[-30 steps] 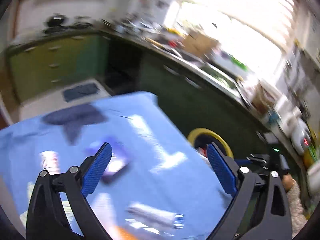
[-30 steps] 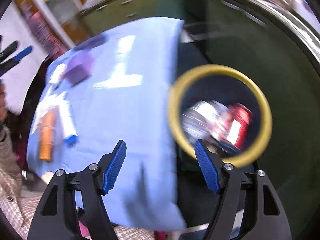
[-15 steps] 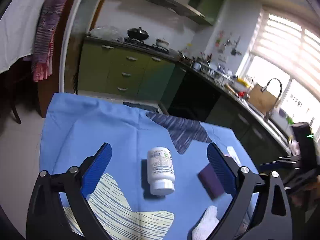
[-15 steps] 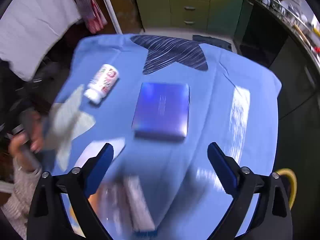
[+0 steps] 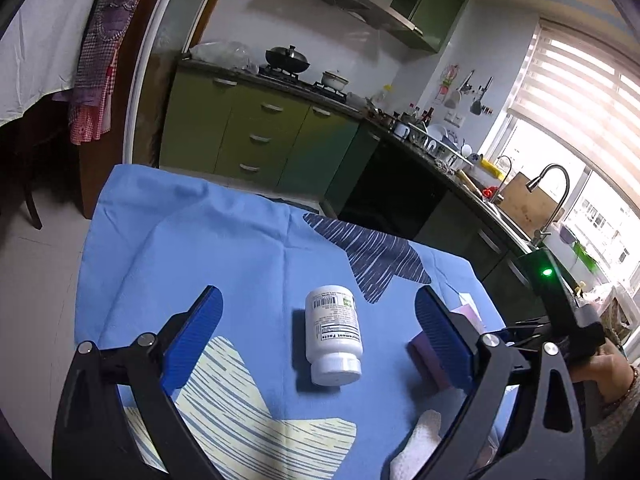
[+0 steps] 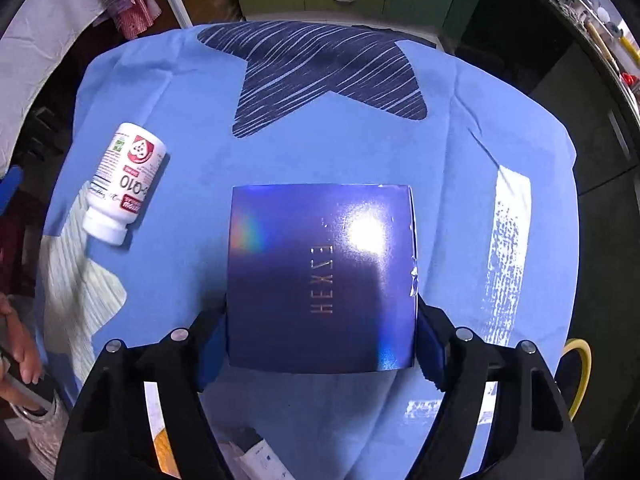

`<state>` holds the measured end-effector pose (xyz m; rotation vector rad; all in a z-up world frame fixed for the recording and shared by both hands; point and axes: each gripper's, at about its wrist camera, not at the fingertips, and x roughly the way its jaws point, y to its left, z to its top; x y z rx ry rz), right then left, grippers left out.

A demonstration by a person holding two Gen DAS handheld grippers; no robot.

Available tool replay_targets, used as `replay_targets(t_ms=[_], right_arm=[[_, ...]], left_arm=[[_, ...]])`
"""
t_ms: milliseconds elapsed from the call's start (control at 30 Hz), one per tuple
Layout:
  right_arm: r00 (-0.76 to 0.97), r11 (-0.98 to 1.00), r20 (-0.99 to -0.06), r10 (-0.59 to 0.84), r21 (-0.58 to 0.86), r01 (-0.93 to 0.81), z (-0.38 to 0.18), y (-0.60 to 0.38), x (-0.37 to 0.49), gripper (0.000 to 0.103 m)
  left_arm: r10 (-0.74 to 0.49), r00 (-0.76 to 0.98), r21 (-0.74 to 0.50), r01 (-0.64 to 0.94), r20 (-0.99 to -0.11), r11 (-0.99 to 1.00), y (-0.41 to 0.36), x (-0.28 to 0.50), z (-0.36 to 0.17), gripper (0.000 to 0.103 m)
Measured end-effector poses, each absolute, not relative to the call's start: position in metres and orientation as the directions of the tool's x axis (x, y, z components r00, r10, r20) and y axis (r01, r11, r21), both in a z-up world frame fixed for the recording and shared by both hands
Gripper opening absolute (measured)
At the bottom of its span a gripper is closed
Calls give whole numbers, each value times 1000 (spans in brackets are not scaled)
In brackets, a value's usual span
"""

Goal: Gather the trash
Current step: 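Carry the purple box over the bin and open the right gripper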

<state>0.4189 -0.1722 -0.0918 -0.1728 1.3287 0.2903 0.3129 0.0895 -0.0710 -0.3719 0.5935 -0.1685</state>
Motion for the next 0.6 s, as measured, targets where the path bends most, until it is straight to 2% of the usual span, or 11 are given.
replay_targets(t_ms=[267,433,600], right_arm=[[291,958,-939,186,107,-266,-37,-234,383,75],[356,987,-923,147,110,-121,-11,-335,342,75],[342,996,-939,34,60,68,-27,-442,309,75]], left_arm=[[-251,811,-384,35,-528,922,91,315,-77,92],[-248,809,-354,52,-533,934,84,314,-77,92],[-260,807,-327,89,-530,941,73,311,-76,92]])
